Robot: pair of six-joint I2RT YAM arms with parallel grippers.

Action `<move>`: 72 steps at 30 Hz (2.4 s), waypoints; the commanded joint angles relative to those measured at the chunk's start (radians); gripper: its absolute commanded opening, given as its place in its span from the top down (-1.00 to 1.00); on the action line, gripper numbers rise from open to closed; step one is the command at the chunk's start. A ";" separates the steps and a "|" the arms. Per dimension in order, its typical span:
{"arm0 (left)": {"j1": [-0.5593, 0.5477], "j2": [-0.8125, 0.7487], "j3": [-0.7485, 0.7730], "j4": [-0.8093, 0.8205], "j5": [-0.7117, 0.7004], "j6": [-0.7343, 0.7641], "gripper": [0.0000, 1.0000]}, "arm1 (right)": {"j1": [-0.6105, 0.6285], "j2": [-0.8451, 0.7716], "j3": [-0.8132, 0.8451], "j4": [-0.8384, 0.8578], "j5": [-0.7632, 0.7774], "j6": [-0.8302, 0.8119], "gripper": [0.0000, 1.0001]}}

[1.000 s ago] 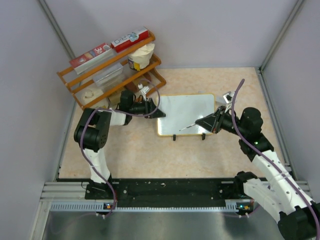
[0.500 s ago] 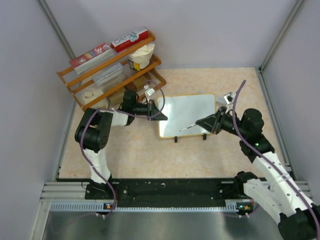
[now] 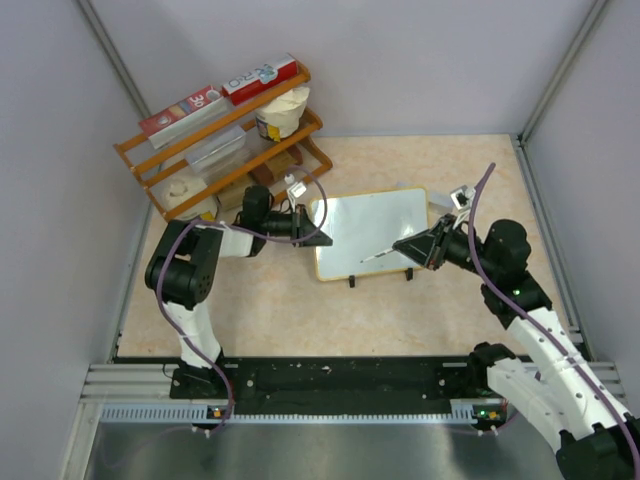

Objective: Write a sentence on the whiteboard
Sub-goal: Adjust the whiteboard marker at the Whiteboard stand.

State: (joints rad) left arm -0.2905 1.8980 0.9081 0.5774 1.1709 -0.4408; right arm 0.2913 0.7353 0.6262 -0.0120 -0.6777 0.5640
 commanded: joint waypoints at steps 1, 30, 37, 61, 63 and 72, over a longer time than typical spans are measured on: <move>-0.045 -0.025 -0.060 -0.077 -0.010 0.089 1.00 | -0.004 -0.025 0.000 0.015 0.017 -0.023 1.00; -0.105 -0.142 -0.107 -0.367 -0.071 0.281 1.00 | 0.130 0.052 0.089 -0.083 0.293 -0.185 1.00; -0.075 -0.152 -0.100 -0.436 -0.045 0.353 1.00 | 0.144 0.070 0.093 -0.033 0.357 -0.216 1.00; -0.023 -0.227 -0.135 -0.360 -0.134 0.286 -0.23 | 0.146 0.084 0.070 -0.019 0.346 -0.207 1.00; 0.003 -0.283 -0.182 -0.294 -0.139 0.233 -0.36 | 0.144 0.078 0.072 -0.023 0.346 -0.208 1.00; 0.106 -0.393 -0.287 0.074 -0.145 -0.105 -0.58 | 0.146 0.076 0.072 -0.016 0.334 -0.197 1.00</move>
State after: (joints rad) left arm -0.1905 1.5246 0.6296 0.3981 1.0210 -0.3389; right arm 0.4255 0.8265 0.6750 -0.0689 -0.3405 0.3737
